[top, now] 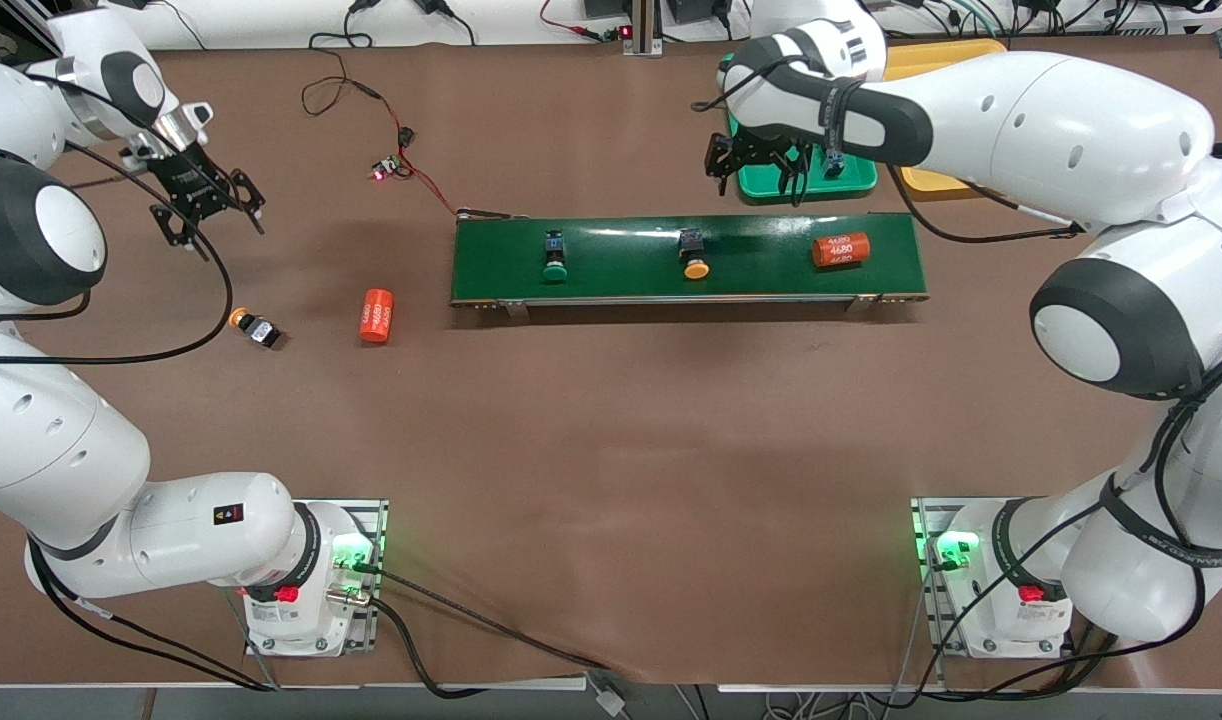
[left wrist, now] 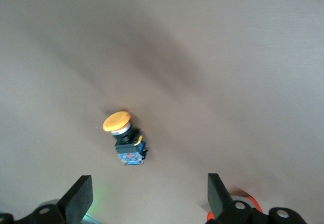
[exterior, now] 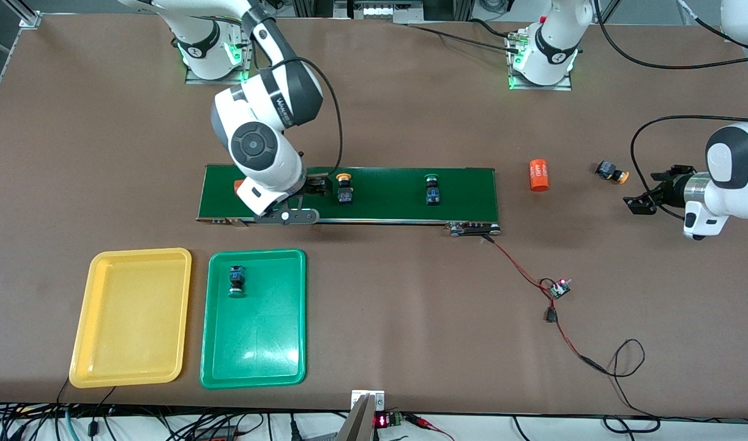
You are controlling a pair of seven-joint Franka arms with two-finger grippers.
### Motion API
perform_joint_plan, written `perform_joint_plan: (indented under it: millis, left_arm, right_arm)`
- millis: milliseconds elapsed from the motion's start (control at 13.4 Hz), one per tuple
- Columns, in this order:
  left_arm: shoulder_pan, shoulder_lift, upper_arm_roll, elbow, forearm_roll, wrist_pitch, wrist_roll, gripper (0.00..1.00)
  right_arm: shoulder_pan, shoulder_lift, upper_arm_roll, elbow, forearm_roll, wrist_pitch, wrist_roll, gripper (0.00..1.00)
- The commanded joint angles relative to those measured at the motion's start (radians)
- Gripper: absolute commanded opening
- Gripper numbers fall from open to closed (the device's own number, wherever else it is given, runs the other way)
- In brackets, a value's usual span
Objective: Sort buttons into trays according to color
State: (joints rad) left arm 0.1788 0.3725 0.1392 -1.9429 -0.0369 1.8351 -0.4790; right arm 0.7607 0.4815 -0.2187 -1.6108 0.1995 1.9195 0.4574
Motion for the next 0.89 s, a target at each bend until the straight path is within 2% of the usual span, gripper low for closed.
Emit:
perform_joint_plan:
  millis: [0,149,447,670,745,819]
  left_arm:
    - [-0.004,-0.067,0.026,-0.175,0.018,0.141,-0.064,1.00]
    - [-0.001,-0.089,0.026,-0.313,0.018,0.310,-0.063,1.00]
    - [0.007,-0.089,0.036,-0.419,0.017,0.403,-0.062,1.00]
    - [0.013,-0.064,0.043,-0.438,0.015,0.452,-0.053,1.00]
    - [0.013,-0.060,0.043,-0.439,0.017,0.472,-0.053,0.90]
    - [0.013,-0.060,0.043,-0.438,0.017,0.469,-0.052,0.69]
  right_arm:
    - [0.037,0.025,-0.007,-0.009,0.012,0.042,0.043,1.00]
    - [0.058,0.054,-0.007,-0.009,0.012,0.071,0.047,1.00]
    - [0.065,0.083,-0.007,-0.009,0.012,0.090,0.049,1.00]
    - [0.069,0.097,-0.007,-0.009,0.012,0.090,0.050,1.00]
    - [0.075,0.106,-0.007,-0.009,0.012,0.090,0.050,1.00]
    - [0.078,0.109,-0.007,-0.009,0.012,0.092,0.050,1.00]
